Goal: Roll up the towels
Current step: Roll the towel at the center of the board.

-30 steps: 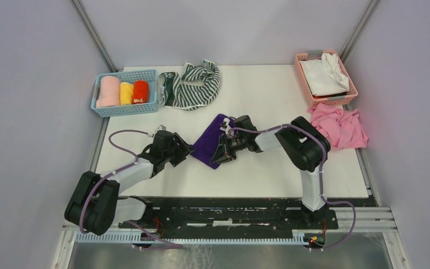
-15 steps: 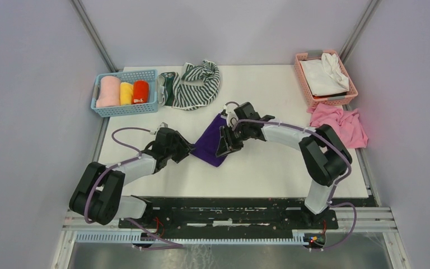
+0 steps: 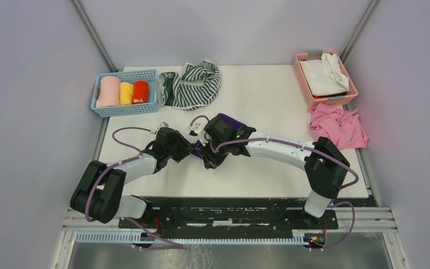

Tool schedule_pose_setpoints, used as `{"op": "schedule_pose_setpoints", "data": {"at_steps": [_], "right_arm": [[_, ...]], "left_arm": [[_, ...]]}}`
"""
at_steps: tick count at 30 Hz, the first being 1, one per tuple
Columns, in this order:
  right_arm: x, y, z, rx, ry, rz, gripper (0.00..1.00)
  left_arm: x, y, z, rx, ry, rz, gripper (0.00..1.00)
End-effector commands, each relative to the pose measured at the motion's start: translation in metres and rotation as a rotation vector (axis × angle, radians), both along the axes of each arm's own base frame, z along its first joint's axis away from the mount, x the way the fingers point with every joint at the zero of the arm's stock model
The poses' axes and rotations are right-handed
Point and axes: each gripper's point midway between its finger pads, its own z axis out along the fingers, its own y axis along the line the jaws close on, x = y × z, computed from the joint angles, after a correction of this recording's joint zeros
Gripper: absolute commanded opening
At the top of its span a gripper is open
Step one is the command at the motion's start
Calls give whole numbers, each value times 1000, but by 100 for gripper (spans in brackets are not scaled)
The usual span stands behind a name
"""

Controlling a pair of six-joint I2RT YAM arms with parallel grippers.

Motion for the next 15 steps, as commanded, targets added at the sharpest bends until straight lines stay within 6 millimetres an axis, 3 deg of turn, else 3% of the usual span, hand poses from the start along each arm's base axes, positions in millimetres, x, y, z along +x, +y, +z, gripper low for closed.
{"op": "schedule_pose_setpoints", "data": {"at_steps": [1, 15], "right_arm": [[31, -1, -11, -80, -135, -30, 41], [43, -17, -48, -207, -184, -41, 43]], "left_arm": [[-37, 23, -42, 104, 188, 34, 56], [-33, 20, -41, 129, 187, 11, 55]]}}
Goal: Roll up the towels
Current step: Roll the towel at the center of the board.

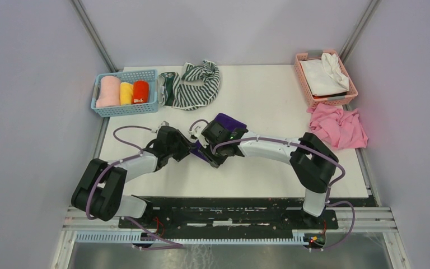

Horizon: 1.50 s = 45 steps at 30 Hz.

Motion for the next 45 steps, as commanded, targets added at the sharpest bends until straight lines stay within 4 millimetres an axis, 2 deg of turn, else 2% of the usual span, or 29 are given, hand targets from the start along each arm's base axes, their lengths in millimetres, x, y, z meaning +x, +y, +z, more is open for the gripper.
{"op": "schedule_pose_setpoints", "data": {"at_steps": [1, 11, 17, 20, 22, 24, 28, 32, 36, 40, 45], "right_arm": [[14, 0, 3, -15, -77, -3, 44], [10, -9, -30, -124, -107, 38, 50], [10, -25, -53, -240, -137, 38, 50], [9, -35, -60, -292, -136, 31, 47], [3, -35, -61, -289, -110, 33, 38], [-6, -30, -56, -255, -65, 41, 22], [-30, -9, -36, -92, 80, 52, 2], [-50, 18, -10, 133, 309, 35, 1], [-46, 31, 9, 312, 520, -58, 1], [-32, 33, 17, 456, 702, -159, 1], [-20, 33, 14, 563, 840, -227, 1]], "left_arm": [[-35, 21, -41, 125, 175, 11, 55], [-32, 13, -46, 144, 200, -31, 55], [-33, 13, -54, 173, 229, -50, 55], [-33, 17, -55, 200, 243, -48, 54], [-33, 20, -53, 214, 246, -47, 54], [-33, 23, -45, 221, 230, -37, 54], [-31, 30, -17, 224, 151, -1, 58], [-34, 36, 16, 193, 71, 33, 65], [-40, 36, 43, 152, 13, 39, 72], [-52, 36, 55, 109, -4, 34, 76], [-58, 23, 55, 23, -21, 6, 77]]}}
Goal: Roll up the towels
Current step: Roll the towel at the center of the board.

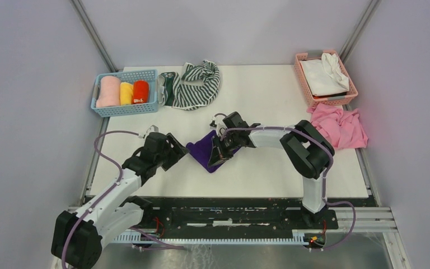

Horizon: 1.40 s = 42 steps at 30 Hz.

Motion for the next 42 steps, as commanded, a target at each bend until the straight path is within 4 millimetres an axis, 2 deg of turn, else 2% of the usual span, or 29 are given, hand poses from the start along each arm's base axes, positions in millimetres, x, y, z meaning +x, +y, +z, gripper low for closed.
{"op": "schedule_pose_setpoints", "data": {"at_steps": [1, 8, 16, 22, 31, 38, 42], "right_arm": [[0, 15, 18, 173, 178, -32, 1], [11, 6, 1, 188, 276, -107, 1], [18, 0, -10, 176, 297, -130, 2], [19, -7, -12, 125, 247, -120, 8], [28, -29, 14, -4, 8, -116, 29], [49, -63, 47, -263, -411, -148, 44], [47, -56, 64, -343, -606, -102, 47]], "left_arm": [[-7, -10, -6, -63, 16, -27, 77], [18, -24, -12, -68, -5, -55, 76], [48, -33, -17, -42, -15, -61, 70], [54, -36, -35, -13, 28, -74, 70], [46, -41, -70, 54, 116, -94, 67], [44, -42, -88, 111, 169, -97, 67], [44, -49, -93, 144, 185, -116, 67]]}}
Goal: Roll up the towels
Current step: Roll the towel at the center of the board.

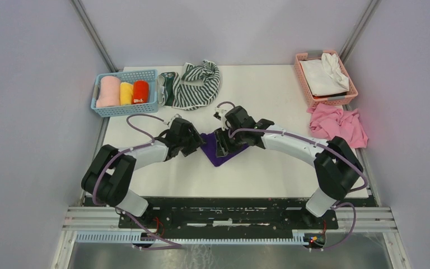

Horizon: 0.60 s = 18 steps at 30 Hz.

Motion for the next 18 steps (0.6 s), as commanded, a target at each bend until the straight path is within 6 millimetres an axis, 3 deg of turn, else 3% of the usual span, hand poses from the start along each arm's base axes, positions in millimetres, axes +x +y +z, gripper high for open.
{"op": "schedule_pose_setpoints", "data": {"at_steps": [1, 4, 12, 18], "right_arm": [[11, -4, 23, -183, -290, 44, 48], [10, 9, 26, -221, -390, 74, 48], [14, 40, 8, -226, -502, 95, 49], [21, 28, -25, -339, -493, 62, 50]], "left_arm": [[-21, 15, -37, 157, 106, -18, 67], [-22, 13, -41, 169, 119, -23, 67], [-24, 8, -46, 197, 135, -35, 67], [-24, 7, -47, 200, 138, -34, 67]]}}
